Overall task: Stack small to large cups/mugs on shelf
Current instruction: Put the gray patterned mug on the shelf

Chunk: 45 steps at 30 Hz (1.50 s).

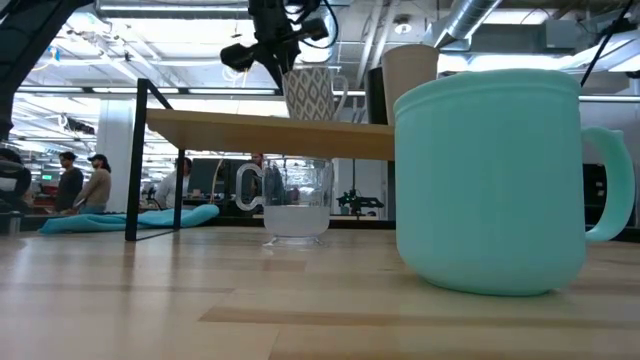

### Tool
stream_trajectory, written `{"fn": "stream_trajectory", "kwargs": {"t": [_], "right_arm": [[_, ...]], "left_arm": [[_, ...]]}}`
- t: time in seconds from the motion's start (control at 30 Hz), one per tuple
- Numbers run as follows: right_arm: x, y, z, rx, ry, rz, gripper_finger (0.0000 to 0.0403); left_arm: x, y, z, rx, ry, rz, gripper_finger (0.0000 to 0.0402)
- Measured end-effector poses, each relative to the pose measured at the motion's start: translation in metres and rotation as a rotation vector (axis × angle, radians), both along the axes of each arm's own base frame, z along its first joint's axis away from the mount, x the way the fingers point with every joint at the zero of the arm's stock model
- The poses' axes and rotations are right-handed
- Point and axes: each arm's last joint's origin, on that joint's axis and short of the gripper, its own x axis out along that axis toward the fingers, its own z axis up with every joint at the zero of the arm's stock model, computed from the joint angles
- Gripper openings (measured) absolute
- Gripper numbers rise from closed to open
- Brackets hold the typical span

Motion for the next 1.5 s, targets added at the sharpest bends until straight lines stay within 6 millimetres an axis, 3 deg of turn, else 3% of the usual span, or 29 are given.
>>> {"fn": "stream_trajectory", "kwargs": {"t": [0.17, 0.73, 1.5], "right_arm": [[0.000, 0.000, 0.000, 0.000, 0.000, 0.000, 0.0291], [0.000, 0.000, 0.000, 0.000, 0.000, 0.000, 0.0291], [0.000, 0.000, 0.000, 0.000, 0.000, 0.000, 0.0291]], "left_arm": [[0.009, 0.002, -0.011, -0.021, 0.023, -0.033, 0.0003], [0.010, 0.004, -0.008, 0.010, 0.012, -0.038, 0.0015], [0.018, 0.002, -0.003, 0.060, -0.054, -0.067, 0.0117]]}}
